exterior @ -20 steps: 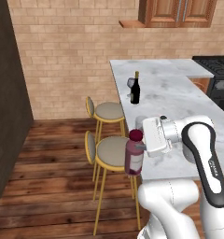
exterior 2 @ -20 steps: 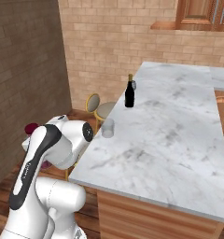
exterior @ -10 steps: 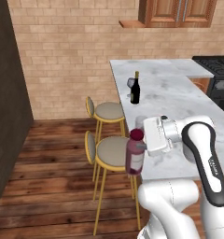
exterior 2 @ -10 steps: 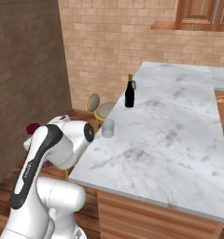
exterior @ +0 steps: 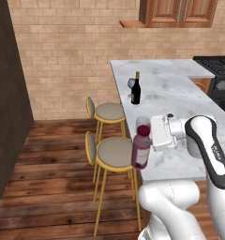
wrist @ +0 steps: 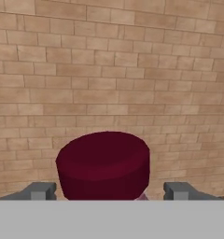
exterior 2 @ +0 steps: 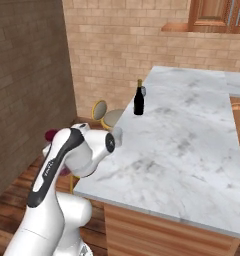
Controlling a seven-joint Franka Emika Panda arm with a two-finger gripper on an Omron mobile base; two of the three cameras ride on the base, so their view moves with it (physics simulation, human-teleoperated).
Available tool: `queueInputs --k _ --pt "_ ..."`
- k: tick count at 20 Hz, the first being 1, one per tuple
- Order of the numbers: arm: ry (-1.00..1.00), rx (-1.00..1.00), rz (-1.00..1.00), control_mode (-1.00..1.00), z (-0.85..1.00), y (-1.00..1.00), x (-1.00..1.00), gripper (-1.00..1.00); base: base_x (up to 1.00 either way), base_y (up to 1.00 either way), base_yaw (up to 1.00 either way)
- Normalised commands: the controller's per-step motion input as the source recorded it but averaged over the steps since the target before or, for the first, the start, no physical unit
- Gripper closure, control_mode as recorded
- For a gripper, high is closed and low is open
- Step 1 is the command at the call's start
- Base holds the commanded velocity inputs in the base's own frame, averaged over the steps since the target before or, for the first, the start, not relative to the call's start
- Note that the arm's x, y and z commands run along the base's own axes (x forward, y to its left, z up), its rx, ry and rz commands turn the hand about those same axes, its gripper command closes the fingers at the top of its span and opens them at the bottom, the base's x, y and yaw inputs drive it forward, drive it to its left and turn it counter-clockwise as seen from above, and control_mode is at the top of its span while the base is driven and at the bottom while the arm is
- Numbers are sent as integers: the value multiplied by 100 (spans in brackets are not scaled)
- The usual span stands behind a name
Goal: There is a wine glass and glass cup on the dining counter. Place the wine bottle next to the wine glass and the juice bottle next to the glass cup.
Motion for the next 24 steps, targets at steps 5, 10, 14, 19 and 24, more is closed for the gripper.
queueInputs --k 5,10,14,19,24 --pt "2 0 2 -100 -11 -34 39 100 0 0 0" --pt "1 0 14 -100 -23 -45 39 100 0 0 0" --pt "0 0 19 -100 -23 -43 43 100 0 0 0" --pt "1 0 10 -100 -18 -39 63 100 0 0 0" --pt "10 4 0 -100 -4 -32 74 100 0 0 0"
